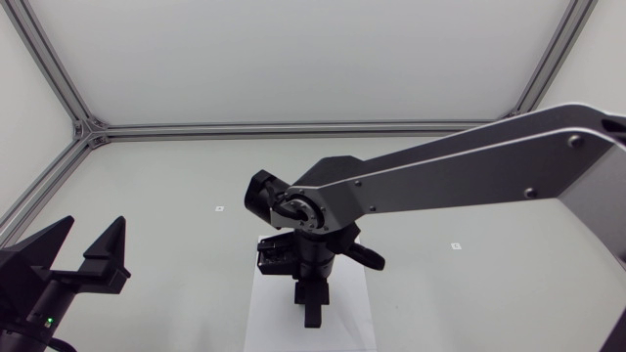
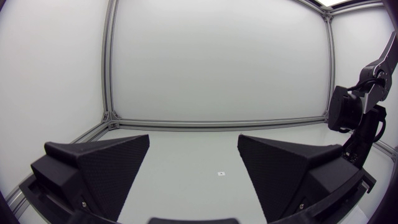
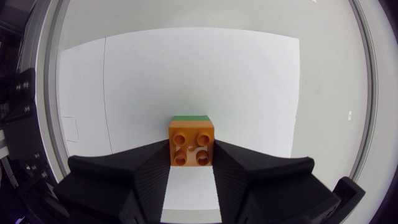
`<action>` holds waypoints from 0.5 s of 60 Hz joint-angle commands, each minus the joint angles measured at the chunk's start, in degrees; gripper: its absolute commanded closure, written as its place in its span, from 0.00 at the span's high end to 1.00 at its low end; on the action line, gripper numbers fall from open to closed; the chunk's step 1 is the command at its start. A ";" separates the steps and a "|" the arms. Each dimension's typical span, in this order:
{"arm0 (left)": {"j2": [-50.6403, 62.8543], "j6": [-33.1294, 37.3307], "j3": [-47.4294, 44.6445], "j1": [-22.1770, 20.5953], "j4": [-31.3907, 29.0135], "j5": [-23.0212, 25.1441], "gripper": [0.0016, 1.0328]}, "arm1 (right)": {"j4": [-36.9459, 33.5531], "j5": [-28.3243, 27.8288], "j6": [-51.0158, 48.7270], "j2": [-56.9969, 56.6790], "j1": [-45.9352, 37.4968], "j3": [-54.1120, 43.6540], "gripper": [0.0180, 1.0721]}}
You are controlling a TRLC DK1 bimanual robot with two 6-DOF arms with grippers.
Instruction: Pick up the orange 2x2 brick with the right arm and stack it on top of the green 2x2 brick in the center
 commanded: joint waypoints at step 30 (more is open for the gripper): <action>-0.45 0.75 -2.35 0.22 -0.84 0.25 0.96 | 1.02 1.20 -2.04 4.53 -0.57 -4.86 0.21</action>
